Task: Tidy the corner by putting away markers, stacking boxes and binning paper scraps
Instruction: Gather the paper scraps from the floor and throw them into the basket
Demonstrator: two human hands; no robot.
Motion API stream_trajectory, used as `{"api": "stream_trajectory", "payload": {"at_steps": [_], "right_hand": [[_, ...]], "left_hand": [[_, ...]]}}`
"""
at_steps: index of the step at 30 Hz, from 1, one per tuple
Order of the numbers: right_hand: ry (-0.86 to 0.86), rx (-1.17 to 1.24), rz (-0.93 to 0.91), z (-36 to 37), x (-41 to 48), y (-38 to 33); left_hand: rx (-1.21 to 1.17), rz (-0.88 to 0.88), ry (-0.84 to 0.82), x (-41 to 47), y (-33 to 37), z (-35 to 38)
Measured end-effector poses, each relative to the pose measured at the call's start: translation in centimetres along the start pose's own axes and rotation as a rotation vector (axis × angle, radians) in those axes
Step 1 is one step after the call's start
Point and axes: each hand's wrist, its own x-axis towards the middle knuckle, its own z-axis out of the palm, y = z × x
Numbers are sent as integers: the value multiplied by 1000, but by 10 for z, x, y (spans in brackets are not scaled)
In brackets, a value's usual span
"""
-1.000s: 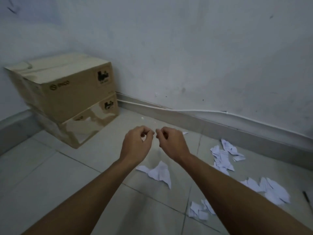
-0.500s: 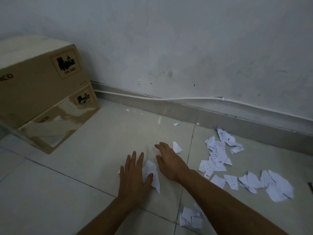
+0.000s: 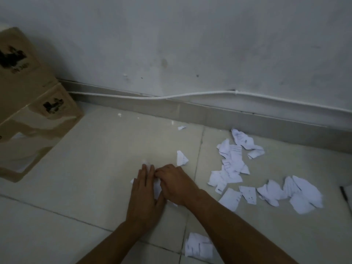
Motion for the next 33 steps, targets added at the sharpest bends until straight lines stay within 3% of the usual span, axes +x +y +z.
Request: {"api": "stream_trajectory", "payload": {"at_steps": [8, 12, 18, 21, 24, 28, 31, 33], "right_hand": [[338, -15, 214, -52, -53, 63], [541, -91, 420, -73, -65, 99], [526, -9, 744, -86, -50, 139], [396, -25, 819, -79, -38, 147], [278, -52, 702, -63, -30, 141], [504, -37, 360, -50, -24, 122], [672, -60, 438, -54, -15, 130], [565, -87, 602, -58, -13, 140]], "left_hand": [[-86, 163, -78, 26, 72, 27], [-147, 248, -115, 35, 92, 38], [-199, 238, 1, 61, 93, 25], [-167, 180, 45, 84, 81, 17], [-136, 123, 43, 109, 67, 15], [-82, 73, 36, 141, 62, 17], [-68, 65, 21, 168, 62, 22], [-102, 52, -23, 184, 63, 24]]}}
